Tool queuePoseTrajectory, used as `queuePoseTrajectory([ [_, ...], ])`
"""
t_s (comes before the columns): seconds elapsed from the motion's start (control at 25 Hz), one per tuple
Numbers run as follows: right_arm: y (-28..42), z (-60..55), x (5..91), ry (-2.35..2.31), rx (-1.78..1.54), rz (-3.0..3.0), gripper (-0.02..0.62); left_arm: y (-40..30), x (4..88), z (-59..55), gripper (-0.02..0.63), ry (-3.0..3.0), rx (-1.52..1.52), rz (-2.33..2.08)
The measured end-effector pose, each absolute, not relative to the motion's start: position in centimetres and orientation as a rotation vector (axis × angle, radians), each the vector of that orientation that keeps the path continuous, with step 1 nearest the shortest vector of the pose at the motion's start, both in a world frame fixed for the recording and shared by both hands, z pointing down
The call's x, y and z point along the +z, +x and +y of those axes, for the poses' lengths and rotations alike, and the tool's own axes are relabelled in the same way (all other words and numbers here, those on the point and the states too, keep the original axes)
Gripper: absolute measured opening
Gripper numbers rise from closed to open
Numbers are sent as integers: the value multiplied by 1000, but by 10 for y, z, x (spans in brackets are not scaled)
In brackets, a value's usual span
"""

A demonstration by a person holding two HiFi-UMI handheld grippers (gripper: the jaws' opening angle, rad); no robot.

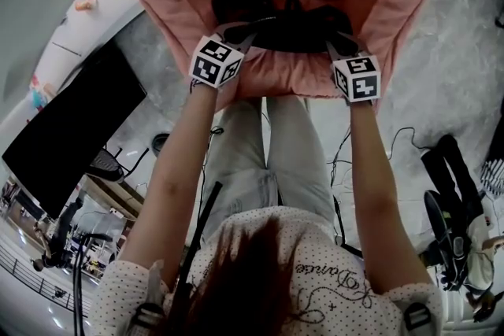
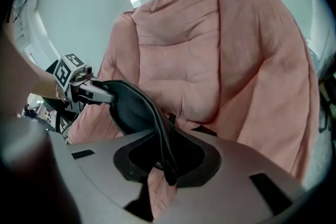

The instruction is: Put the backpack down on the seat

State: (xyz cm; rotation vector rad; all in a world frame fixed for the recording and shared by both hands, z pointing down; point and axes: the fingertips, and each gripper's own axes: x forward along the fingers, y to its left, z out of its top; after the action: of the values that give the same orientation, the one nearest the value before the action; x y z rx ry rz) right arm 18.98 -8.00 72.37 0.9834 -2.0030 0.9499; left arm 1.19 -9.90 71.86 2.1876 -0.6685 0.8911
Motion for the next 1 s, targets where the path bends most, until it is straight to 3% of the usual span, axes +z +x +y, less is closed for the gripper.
queuePoseTrajectory([
  [0.76, 203, -72, 747, 1015, 1072, -1947, 127, 22, 733, -100, 59, 2063, 786, -644],
  [0.88, 199, -71, 751, 1015, 1122, -1937, 204, 14, 738, -100, 149, 2037, 821, -699],
  [1.0, 192, -68, 750, 986, 1158, -1942, 277, 9, 736, -101, 195, 2030, 835, -726],
])
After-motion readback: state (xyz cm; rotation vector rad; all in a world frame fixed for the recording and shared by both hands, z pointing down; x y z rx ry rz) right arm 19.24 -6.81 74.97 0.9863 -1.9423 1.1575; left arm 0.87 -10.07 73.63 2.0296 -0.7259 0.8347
